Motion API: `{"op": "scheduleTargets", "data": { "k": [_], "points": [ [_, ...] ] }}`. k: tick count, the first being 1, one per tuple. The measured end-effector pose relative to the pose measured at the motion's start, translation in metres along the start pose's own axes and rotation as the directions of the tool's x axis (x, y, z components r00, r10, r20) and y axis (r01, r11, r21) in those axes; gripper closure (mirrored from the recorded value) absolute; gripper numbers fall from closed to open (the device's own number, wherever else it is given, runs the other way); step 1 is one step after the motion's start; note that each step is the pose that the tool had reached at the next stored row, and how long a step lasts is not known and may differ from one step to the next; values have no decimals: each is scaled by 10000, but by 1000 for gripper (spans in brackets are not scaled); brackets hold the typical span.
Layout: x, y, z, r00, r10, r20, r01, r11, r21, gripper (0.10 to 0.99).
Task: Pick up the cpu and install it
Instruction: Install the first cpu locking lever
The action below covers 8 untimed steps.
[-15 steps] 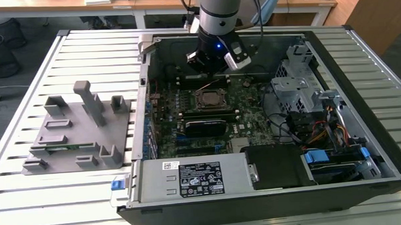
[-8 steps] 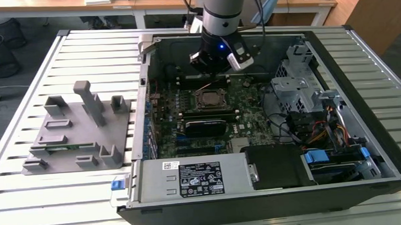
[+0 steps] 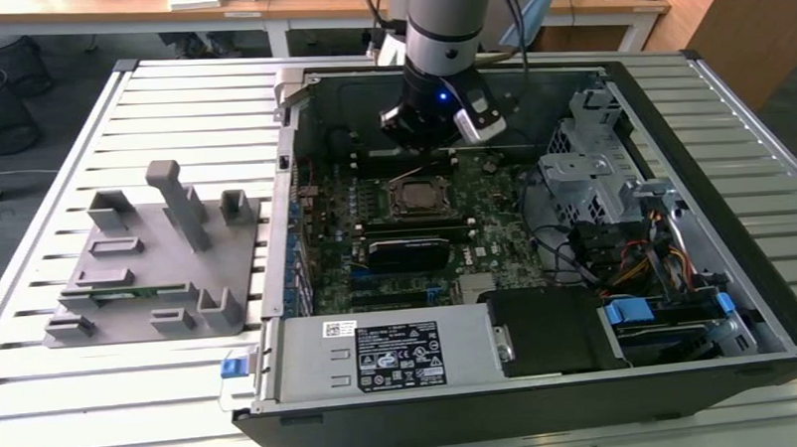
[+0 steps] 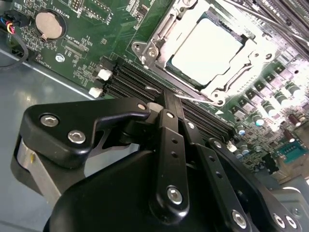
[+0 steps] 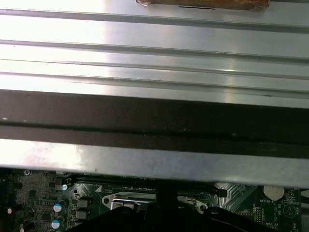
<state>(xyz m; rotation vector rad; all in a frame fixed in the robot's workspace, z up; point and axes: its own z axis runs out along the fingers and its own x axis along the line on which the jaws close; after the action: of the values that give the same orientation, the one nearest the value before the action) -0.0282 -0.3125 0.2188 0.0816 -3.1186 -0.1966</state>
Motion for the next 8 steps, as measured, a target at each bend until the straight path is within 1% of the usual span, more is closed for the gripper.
{"op": "scheduleTargets", "data": {
  "k": [8],
  "points": [
    [-41, -12, 80, 10000, -1, -1, 1, 10000, 2, 980]
  ]
}}
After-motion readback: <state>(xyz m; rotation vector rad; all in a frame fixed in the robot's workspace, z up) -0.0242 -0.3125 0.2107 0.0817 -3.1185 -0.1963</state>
